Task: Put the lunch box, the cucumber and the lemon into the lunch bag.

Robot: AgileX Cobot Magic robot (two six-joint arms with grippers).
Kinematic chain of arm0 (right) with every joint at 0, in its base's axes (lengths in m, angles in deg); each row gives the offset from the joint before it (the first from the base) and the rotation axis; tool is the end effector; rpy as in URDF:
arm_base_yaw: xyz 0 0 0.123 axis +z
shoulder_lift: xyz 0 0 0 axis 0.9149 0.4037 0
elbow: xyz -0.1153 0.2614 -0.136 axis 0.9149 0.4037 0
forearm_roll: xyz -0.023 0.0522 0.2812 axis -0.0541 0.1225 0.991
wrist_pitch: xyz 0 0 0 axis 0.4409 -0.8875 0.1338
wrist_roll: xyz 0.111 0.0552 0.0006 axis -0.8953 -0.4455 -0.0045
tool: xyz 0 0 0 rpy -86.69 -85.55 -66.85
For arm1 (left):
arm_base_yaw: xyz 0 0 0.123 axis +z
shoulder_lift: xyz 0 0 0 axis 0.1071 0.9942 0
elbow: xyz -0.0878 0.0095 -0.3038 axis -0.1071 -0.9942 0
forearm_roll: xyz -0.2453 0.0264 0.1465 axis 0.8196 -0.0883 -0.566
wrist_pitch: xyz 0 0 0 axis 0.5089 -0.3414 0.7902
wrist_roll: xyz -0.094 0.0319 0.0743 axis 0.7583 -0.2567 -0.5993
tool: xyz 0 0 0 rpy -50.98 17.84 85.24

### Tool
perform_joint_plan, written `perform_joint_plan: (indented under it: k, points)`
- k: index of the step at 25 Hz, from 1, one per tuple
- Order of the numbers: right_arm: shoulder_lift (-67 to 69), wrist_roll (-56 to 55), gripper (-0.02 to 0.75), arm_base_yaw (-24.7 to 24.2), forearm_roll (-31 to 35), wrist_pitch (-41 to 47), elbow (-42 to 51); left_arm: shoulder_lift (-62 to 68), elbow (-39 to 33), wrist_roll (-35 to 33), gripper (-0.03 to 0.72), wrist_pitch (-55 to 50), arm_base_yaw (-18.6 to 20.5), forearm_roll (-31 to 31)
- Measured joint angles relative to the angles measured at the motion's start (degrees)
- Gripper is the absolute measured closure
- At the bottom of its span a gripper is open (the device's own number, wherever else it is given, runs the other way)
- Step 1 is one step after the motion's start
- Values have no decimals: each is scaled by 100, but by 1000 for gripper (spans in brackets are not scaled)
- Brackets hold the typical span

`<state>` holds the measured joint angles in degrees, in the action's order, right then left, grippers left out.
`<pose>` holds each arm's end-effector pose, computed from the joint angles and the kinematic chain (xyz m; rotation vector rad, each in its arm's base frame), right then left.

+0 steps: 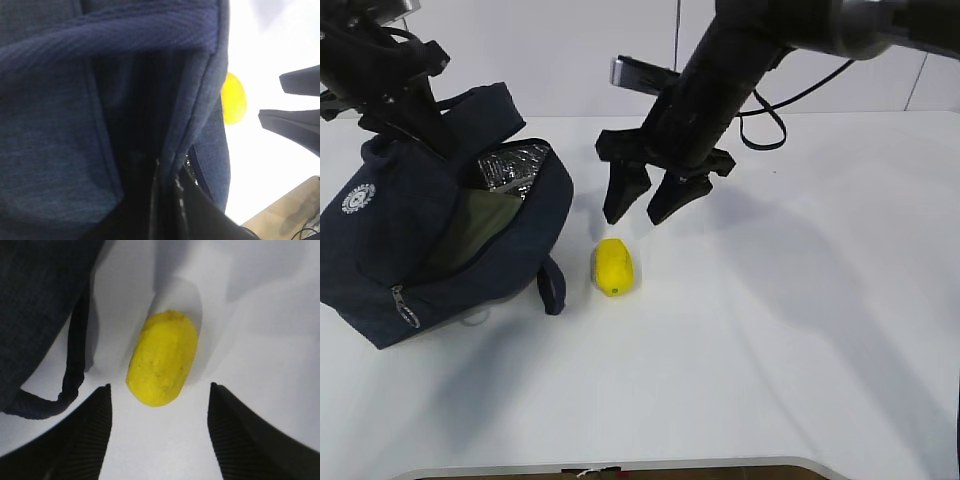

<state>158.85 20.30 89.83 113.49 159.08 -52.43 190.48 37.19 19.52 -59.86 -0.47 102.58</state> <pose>0.4649 0.2594 0.2184 -0.6361 2.8546 0.6918 0.4463 -0.1090 0.2790 0.2891 2.8160 -0.7021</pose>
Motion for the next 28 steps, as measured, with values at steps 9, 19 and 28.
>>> perform_joint_plan:
  k: [9,19,28]
  points:
    - [6,-1126,255,717,-1615,-401,0,0,0,-21,703,0,0,-67]
    - [6,-1531,255,723,-1717,-1031,0,0,0,-33,704,0,0,-157]
    - [262,-1560,255,723,-1717,-1001,0,0,0,-33,704,0,0,-191]
